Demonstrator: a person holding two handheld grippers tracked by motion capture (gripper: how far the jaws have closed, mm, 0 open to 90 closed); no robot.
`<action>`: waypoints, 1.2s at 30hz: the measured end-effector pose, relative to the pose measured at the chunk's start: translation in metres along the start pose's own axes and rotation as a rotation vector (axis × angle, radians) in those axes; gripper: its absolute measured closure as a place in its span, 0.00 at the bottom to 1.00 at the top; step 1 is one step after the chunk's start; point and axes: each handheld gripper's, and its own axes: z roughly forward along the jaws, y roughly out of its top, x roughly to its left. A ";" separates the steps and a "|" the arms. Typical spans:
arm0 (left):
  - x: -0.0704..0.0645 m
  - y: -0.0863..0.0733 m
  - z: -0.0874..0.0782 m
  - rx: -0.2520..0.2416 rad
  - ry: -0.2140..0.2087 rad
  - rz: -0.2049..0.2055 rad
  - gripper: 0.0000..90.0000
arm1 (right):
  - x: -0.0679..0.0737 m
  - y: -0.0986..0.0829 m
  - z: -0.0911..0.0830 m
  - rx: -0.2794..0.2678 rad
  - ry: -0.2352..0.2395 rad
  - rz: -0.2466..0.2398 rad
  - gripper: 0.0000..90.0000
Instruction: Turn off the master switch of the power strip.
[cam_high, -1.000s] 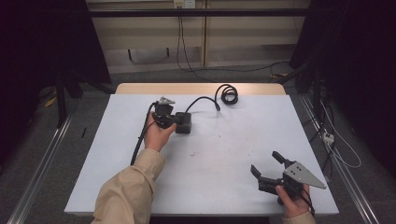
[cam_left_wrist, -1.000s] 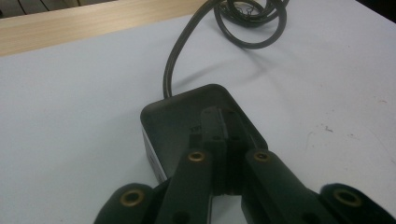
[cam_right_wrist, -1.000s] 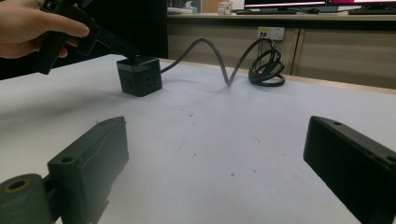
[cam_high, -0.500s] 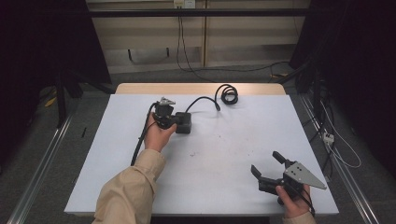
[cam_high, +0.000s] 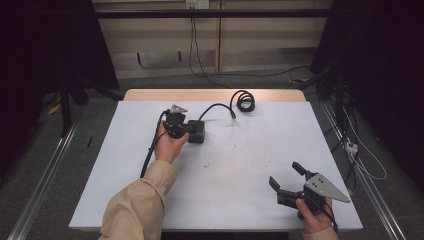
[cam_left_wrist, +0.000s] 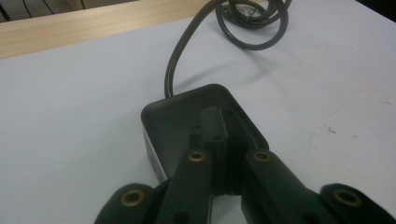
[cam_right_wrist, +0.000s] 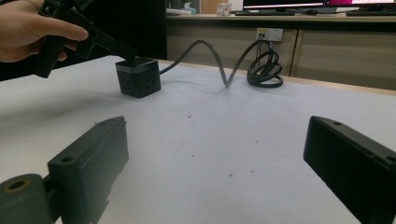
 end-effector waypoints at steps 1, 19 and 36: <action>0.000 0.000 0.000 0.000 0.004 0.000 1.00 | 0.000 0.000 0.000 0.001 0.001 -0.002 0.07; 0.001 0.001 -0.002 -0.023 -0.015 -0.057 1.00 | -0.001 0.000 0.001 0.002 0.000 -0.003 0.07; 0.000 0.003 -0.002 -0.026 -0.013 -0.056 1.00 | -0.002 0.000 0.001 -0.001 0.000 0.001 0.07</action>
